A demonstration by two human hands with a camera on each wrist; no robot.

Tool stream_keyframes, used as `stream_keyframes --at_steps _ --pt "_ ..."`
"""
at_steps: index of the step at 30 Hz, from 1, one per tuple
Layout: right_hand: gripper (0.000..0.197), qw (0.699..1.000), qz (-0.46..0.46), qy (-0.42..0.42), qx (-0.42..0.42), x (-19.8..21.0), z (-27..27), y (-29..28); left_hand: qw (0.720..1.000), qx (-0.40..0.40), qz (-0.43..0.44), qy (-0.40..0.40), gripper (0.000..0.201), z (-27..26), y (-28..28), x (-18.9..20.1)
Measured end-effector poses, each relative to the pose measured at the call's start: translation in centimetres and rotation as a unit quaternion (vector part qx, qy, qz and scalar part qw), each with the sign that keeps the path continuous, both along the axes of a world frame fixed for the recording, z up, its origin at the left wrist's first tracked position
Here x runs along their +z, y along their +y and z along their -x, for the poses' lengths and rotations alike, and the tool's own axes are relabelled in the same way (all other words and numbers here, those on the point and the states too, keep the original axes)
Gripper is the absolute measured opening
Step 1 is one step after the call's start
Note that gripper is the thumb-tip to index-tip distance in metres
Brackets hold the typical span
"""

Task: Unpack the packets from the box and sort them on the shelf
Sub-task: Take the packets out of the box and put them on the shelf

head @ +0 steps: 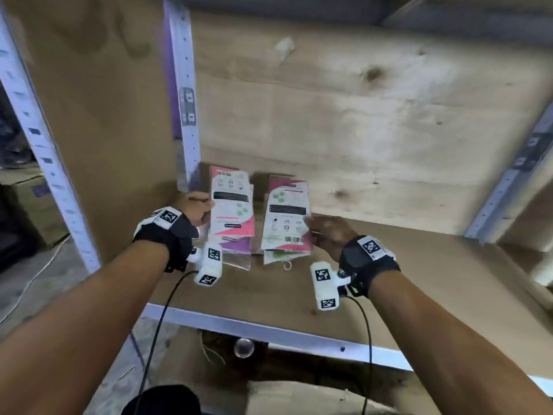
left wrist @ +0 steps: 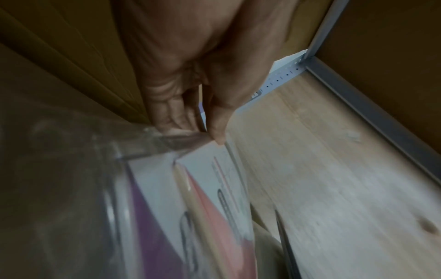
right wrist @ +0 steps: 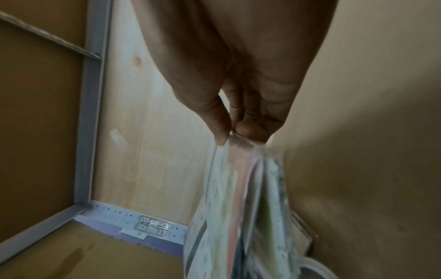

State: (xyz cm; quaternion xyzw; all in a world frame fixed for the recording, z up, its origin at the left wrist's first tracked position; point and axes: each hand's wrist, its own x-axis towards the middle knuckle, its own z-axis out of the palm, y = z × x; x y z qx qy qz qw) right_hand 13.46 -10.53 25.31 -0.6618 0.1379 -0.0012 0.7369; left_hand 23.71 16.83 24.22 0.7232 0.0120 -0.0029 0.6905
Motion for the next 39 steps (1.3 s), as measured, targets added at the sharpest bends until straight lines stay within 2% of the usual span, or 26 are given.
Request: stream_keyframes --at_steps 10,15,18,20,21,24,26,28,32,35,39 --pt "0.009 0.996 0.020 0.080 0.012 -4.5 -8.2 3.2 0.990 0.061 -0.129 0.002 0.035 -9.1 2.6 -3.7" --pt "0.032 0.995 0.047 0.086 0.001 -5.5 -10.3 4.1 0.974 0.060 -0.220 0.020 0.035 -12.0 3.6 -4.9" --pt "0.030 0.994 0.086 0.074 -0.002 -5.8 -10.7 5.0 0.962 0.034 -0.271 0.029 0.029 -12.3 3.7 -5.3" --pt "0.015 0.990 0.117 0.076 -0.002 -6.0 -10.7 5.5 0.948 0.020 -0.315 0.035 0.015 -11.6 3.5 -5.2" --pt "0.012 0.989 0.130 0.078 -0.002 -6.1 -10.7 5.6 0.944 0.006 -0.329 0.037 0.017 -11.0 3.4 -5.0" --pt "0.025 0.984 0.162 0.072 0.003 -6.0 -10.0 5.4 0.937 -0.035 -0.347 0.024 0.050 -9.3 3.0 -4.9" --pt "0.026 0.981 0.183 0.061 0.009 -5.2 -8.8 5.0 0.940 -0.044 -0.339 0.009 0.059 -7.5 2.6 -3.9" --pt "0.022 0.979 0.198 0.051 0.017 -4.1 -7.1 4.4 0.954 -0.033 -0.298 -0.005 0.053 -5.7 2.2 -2.5" --pt "0.013 0.976 0.213 0.032 0.030 -1.0 -2.0 3.4 0.946 -0.001 -0.318 -0.061 0.031 -1.2 1.7 0.8" --pt "0.007 0.976 0.214 0.016 0.037 1.4 2.8 2.7 0.952 -0.040 -0.287 -0.103 0.025 3.3 0.4 3.2" --pt "0.014 0.977 0.210 -0.010 0.038 3.7 9.9 1.6 0.961 -0.097 -0.229 -0.121 0.013 10.7 -1.8 5.3"
